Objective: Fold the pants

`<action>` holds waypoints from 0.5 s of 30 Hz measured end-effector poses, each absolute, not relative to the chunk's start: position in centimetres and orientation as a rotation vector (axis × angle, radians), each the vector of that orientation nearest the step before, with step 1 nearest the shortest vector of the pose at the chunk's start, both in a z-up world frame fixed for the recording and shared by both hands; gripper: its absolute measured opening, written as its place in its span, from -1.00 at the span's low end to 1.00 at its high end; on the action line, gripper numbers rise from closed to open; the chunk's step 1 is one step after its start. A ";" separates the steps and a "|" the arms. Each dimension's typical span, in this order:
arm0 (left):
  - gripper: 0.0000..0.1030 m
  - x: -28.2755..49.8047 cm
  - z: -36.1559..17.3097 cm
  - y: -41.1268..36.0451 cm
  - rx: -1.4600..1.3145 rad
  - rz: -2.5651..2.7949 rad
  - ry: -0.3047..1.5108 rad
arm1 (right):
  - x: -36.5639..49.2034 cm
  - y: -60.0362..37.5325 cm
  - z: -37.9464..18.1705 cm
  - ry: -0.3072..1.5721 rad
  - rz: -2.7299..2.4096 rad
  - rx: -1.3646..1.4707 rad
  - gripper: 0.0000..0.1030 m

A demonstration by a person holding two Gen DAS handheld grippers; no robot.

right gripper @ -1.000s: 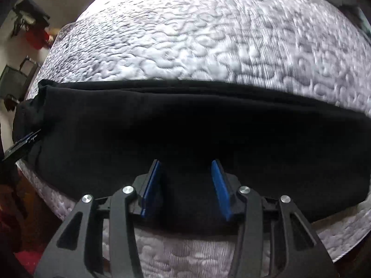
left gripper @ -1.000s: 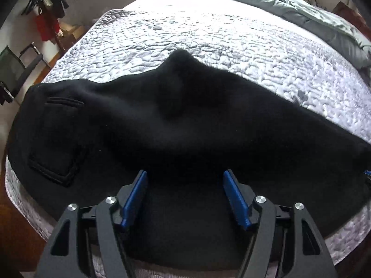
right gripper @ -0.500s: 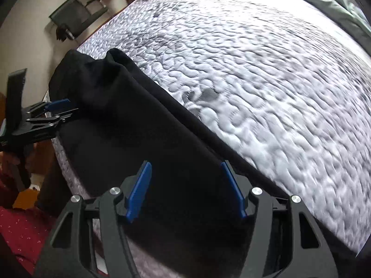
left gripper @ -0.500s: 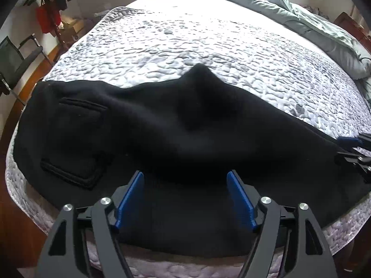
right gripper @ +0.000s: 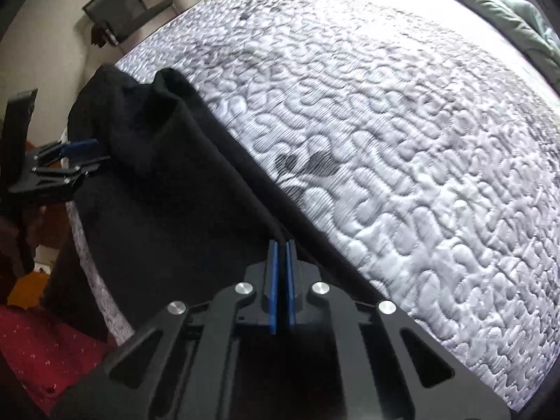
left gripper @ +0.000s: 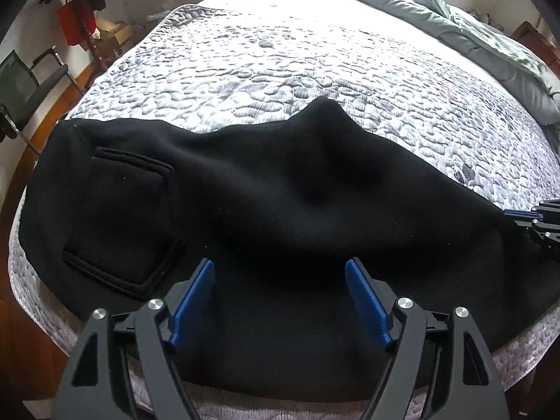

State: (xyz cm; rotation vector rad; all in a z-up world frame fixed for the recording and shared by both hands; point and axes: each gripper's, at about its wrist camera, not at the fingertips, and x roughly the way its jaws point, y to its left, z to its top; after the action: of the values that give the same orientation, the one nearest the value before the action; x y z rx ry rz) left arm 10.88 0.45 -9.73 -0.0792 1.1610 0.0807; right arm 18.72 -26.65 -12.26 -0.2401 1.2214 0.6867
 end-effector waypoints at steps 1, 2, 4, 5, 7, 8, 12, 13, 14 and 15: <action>0.51 10.9 -9.7 0.4 -0.081 0.083 1.156 | 19.1 -26.8 -12.2 1.206 0.664 -0.225 -0.94; 0.51 10.9 -9.6 0.3 -0.080 0.086 1.150 | 19.3 -26.8 -12.2 1.204 0.649 -0.212 -0.94; 0.52 11.0 -9.5 0.0 -0.068 0.092 1.144 | 20.1 -27.3 -13.1 1.221 0.616 -0.172 -0.94; 0.55 11.0 -9.6 -0.1 -0.060 0.092 1.144 | 20.3 -27.3 -13.4 1.231 0.612 -0.179 -0.94; 0.58 11.2 -10.1 -0.4 -0.034 0.100 1.149 | 20.4 -27.5 -14.5 1.236 0.606 -0.163 -0.90; 0.59 11.3 -10.4 -0.5 -0.021 0.105 1.157 | 20.4 -27.7 -14.6 1.239 0.608 -0.146 -0.90; 0.61 11.0 -11.4 -0.8 0.033 0.125 1.157 | 19.5 -30.2 -12.6 1.206 0.591 -0.047 -0.34; 0.61 10.9 -11.3 -1.0 0.038 0.126 1.159 | 18.9 -31.0 -11.8 1.184 0.570 -0.050 -0.17; 0.61 10.8 -11.1 -1.2 0.037 0.121 1.161 | 17.9 -32.6 -10.7 1.150 0.546 -0.048 -0.19; 0.61 10.5 -10.6 -1.7 0.027 0.107 1.147 | 17.2 -34.1 -10.0 1.133 0.517 -0.047 -0.21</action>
State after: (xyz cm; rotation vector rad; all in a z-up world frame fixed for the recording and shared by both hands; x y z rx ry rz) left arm 10.49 -1.67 -10.57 0.0267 1.1469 0.1068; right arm 17.17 -34.10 -9.96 -0.0466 1.1330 0.5169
